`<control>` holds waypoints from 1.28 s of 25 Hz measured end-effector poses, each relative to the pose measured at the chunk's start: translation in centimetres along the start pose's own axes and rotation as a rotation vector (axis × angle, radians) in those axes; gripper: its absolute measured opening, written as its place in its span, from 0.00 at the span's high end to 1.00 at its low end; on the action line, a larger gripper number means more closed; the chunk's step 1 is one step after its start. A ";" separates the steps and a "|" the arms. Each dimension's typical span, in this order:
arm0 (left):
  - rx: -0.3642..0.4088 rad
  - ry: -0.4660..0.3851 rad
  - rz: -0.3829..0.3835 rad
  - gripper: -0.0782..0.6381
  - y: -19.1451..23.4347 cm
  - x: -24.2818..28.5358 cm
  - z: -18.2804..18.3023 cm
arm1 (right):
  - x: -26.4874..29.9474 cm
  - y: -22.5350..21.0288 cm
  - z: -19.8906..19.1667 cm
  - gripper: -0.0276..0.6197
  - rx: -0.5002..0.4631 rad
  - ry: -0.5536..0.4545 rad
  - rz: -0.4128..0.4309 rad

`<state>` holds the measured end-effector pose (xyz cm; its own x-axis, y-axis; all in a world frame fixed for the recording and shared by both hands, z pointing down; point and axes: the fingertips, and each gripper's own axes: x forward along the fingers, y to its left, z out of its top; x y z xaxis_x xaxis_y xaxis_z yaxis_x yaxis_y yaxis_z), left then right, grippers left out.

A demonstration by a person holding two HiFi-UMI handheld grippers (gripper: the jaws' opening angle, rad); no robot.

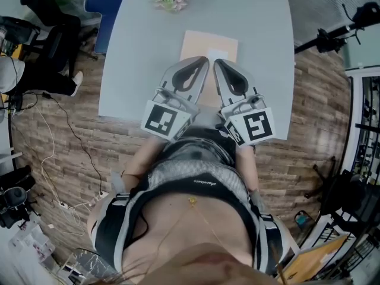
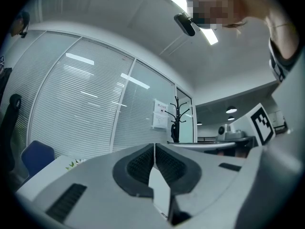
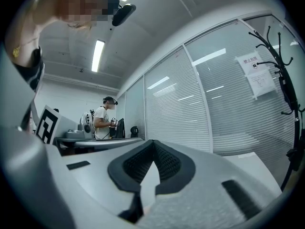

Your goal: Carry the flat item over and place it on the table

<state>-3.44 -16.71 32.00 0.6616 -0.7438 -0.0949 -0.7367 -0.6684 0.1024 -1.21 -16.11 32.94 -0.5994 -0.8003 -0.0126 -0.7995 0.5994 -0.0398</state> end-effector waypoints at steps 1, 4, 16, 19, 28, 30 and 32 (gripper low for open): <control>-0.001 0.002 0.000 0.87 0.0 0.0 -0.1 | 0.0 0.0 0.0 0.95 -0.001 0.001 0.000; -0.005 0.008 0.000 0.87 0.0 0.0 -0.2 | 0.0 0.1 -0.1 0.95 0.001 0.003 0.004; -0.012 0.009 0.007 0.87 0.1 -0.3 -0.3 | 0.0 0.6 -0.3 0.95 0.004 0.011 0.012; -0.013 0.007 0.009 0.87 0.1 -0.4 -0.3 | 0.0 0.6 -0.3 0.95 0.005 0.012 0.014; -0.011 0.013 0.008 0.87 0.1 -0.2 -0.5 | 0.0 0.3 -0.4 0.95 0.001 0.019 0.007; -0.011 0.014 0.005 0.87 0.1 -0.3 -0.4 | -0.1 0.4 -0.4 0.95 0.002 0.019 0.006; -0.013 0.014 0.004 0.87 0.1 -0.3 -0.5 | -0.1 0.4 -0.4 0.95 0.001 0.019 0.005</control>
<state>-3.66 -16.51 32.49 0.6605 -0.7465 -0.0803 -0.7376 -0.6652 0.1160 -1.46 -15.80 33.29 -0.6039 -0.7970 0.0066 -0.7965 0.6032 -0.0407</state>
